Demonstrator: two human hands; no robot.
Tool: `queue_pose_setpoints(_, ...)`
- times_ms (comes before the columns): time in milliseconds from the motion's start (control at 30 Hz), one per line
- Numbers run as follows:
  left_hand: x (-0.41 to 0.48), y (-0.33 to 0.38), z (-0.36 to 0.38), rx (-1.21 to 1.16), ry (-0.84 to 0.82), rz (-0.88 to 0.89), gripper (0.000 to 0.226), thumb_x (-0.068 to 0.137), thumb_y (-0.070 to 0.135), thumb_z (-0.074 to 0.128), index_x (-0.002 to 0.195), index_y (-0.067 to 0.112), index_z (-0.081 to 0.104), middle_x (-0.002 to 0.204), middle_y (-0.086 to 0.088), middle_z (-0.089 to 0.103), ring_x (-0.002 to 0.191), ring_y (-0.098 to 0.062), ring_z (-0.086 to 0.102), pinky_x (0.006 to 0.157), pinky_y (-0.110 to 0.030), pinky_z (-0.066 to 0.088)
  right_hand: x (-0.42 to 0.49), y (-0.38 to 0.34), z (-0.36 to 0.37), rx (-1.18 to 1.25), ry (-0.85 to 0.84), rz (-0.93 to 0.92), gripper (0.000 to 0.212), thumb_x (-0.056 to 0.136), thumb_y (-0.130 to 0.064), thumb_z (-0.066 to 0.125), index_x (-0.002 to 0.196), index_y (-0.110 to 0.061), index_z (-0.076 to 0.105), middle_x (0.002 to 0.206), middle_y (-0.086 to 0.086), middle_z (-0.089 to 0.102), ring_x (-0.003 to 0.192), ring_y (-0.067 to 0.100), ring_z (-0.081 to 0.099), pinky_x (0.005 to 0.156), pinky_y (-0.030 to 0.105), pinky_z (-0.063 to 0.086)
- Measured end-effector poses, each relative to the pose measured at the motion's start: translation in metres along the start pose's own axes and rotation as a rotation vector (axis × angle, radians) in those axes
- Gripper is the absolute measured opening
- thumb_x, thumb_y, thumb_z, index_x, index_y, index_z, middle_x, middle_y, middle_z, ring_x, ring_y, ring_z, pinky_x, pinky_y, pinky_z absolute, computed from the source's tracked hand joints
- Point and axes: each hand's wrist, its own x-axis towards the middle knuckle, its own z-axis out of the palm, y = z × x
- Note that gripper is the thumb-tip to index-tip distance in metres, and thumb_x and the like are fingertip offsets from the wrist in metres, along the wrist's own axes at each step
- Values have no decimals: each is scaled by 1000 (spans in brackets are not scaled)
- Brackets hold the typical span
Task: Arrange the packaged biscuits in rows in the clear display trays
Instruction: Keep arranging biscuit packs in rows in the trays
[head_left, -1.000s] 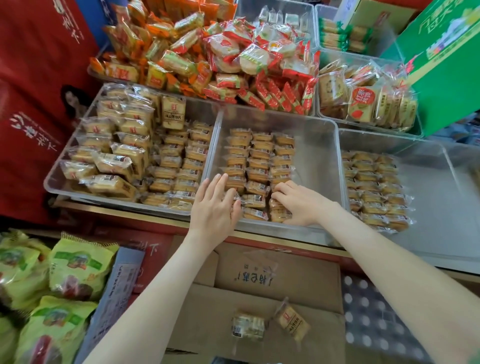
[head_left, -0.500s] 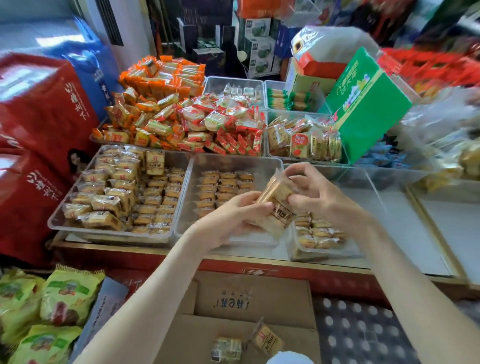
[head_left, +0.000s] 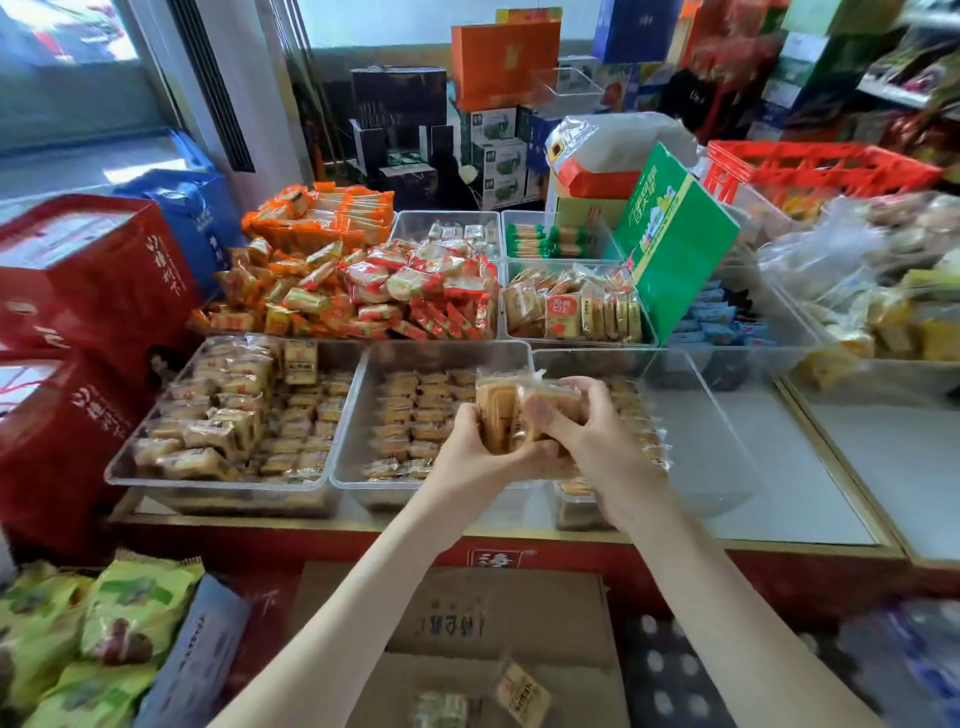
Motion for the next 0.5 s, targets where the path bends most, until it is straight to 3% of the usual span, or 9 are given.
queue_pose_setpoints(100, -5, -1, -4, -15, -42, -12, 40, 81, 23, 78, 110, 23, 51, 103, 0, 67, 80, 2, 65, 64, -10, 48, -1, -3, -16, 41, -54, -3, 39, 80, -46, 63, 105, -17, 58, 97, 3, 70, 94, 18, 66, 85, 36, 53)
queue_pose_setpoints(200, -9, -2, -10, 25, -162, -40, 42, 82, 18, 77, 115, 22, 52, 110, -3, 69, 97, -11, 67, 78, -17, 52, 1, -7, -30, 24, -134, -31, 17, 91, -27, 61, 84, -11, 62, 75, 0, 68, 77, 17, 64, 78, 34, 53)
queue_pose_setpoints(333, -10, -8, -12, -6, -249, -73, 43, 84, 15, 75, 120, 20, 52, 116, -5, 68, 107, -18, 66, 95, -32, 53, 2, -6, -34, -64, -125, -57, 22, 91, -24, 63, 73, -12, 61, 66, 0, 65, 69, 16, 62, 78, 36, 55)
queue_pose_setpoints(433, -8, -12, -12, -19, -251, -96, 48, 82, 25, 77, 123, 21, 52, 117, -5, 69, 110, -22, 65, 100, -40, 50, -1, -2, -30, 85, -81, 2, 24, 91, -25, 61, 72, -11, 61, 66, 0, 65, 71, 18, 62, 85, 41, 54)
queue_pose_setpoints(500, -7, -15, -8, -24, -204, -128, 53, 78, 32, 80, 122, 20, 52, 117, -5, 69, 108, -21, 65, 98, -39, 51, -4, 4, -23, 132, 16, 27, 23, 93, -31, 58, 80, -12, 62, 73, -1, 67, 75, 16, 63, 77, 31, 55)
